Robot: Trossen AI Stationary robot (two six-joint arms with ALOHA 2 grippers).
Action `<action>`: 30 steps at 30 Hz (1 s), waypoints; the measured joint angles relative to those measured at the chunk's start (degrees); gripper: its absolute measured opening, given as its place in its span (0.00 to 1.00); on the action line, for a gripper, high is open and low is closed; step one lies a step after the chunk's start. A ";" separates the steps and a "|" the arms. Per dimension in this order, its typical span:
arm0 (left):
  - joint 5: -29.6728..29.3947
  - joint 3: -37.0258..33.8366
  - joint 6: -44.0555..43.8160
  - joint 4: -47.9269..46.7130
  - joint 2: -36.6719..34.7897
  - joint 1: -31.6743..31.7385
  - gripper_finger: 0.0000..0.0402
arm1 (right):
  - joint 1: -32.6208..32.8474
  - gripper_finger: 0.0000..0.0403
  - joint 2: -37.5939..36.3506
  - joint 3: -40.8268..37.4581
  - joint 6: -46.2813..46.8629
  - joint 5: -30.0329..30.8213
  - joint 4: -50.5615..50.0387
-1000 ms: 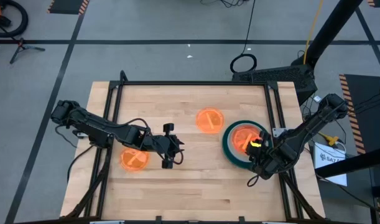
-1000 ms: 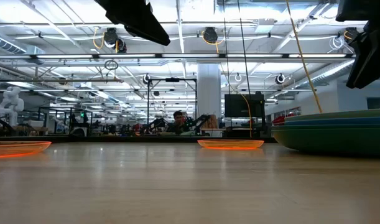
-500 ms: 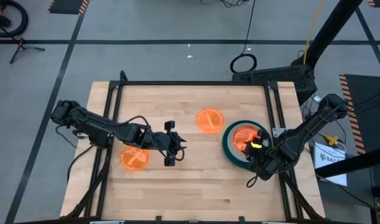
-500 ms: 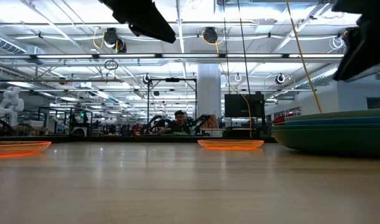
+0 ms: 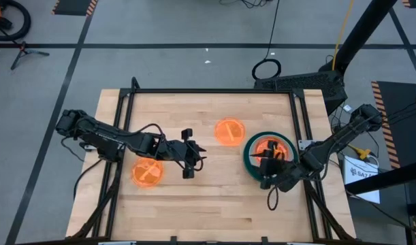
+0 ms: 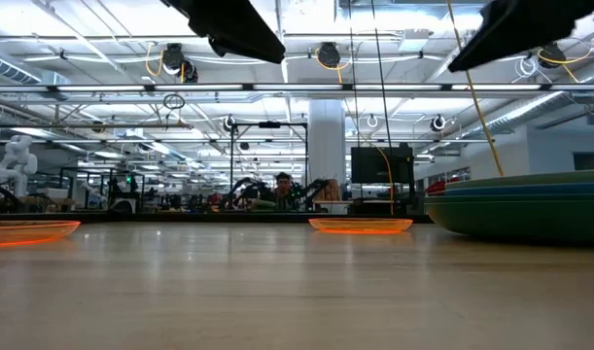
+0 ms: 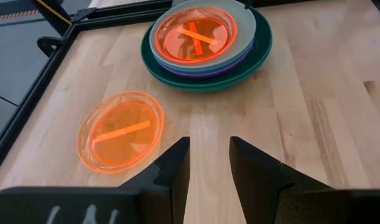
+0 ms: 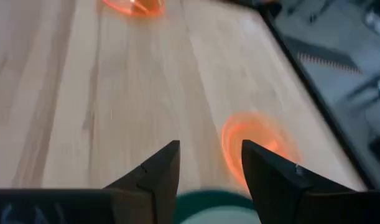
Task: Stack plastic plates
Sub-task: Stack the top orange plate on top of the orange plate
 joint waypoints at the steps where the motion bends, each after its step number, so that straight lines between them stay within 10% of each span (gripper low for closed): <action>1: 0.00 0.00 0.00 0.06 0.00 0.08 0.30 | -0.73 0.41 0.00 0.02 -2.91 -0.82 1.89; 11: 0.00 0.00 -0.02 0.05 0.00 0.09 0.30 | -9.52 0.41 -4.10 -3.81 -18.79 -10.81 11.80; 30: 0.04 0.04 8.24 15.70 7.29 3.37 0.30 | -16.61 0.41 -38.03 -30.68 -28.99 -20.48 37.30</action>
